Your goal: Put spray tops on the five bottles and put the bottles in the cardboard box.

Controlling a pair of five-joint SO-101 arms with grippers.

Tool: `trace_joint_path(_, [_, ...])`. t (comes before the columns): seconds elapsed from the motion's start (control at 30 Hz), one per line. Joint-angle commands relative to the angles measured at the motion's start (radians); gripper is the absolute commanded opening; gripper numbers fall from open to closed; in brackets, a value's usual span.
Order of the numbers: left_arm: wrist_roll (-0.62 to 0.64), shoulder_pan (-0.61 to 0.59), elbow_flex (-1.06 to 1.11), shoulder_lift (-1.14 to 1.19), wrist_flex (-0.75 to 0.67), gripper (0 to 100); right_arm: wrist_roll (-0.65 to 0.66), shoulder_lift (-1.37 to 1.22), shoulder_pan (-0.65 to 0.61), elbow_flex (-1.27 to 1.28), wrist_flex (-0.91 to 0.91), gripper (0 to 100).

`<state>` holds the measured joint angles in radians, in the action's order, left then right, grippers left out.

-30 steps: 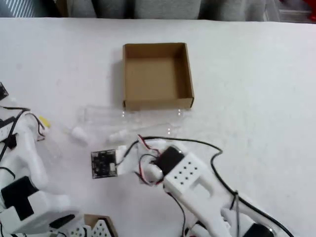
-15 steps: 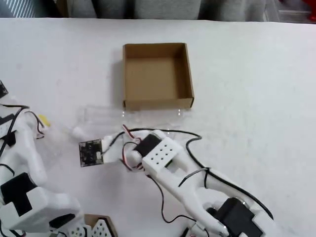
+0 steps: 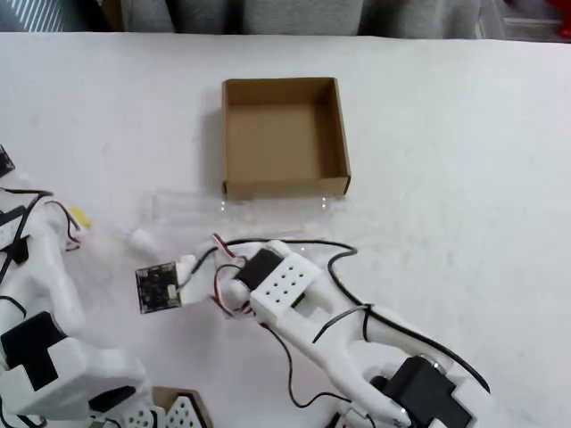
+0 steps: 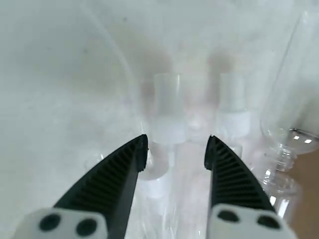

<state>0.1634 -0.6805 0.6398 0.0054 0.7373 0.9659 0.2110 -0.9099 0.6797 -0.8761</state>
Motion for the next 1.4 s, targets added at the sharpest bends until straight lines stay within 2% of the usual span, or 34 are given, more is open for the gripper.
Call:
trace_joint_path(0.0, [0.008,-0.004,-0.044,-0.012,0.006,15,0.002,0.004,-0.015,-0.040,0.016,17.6])
trace_joint_path(0.3, [0.008,-0.004,-0.043,-0.012,0.006,15,0.002,0.004,-0.056,-0.041,0.019,17.6])
trace_joint_path(0.83, [0.006,0.007,-0.041,-0.010,0.006,15,0.009,-0.074,-0.028,-0.043,0.070,17.6])
trace_joint_path(1.37, [0.006,0.007,-0.041,-0.010,0.008,15,0.011,-0.174,-0.004,-0.130,0.030,17.6])
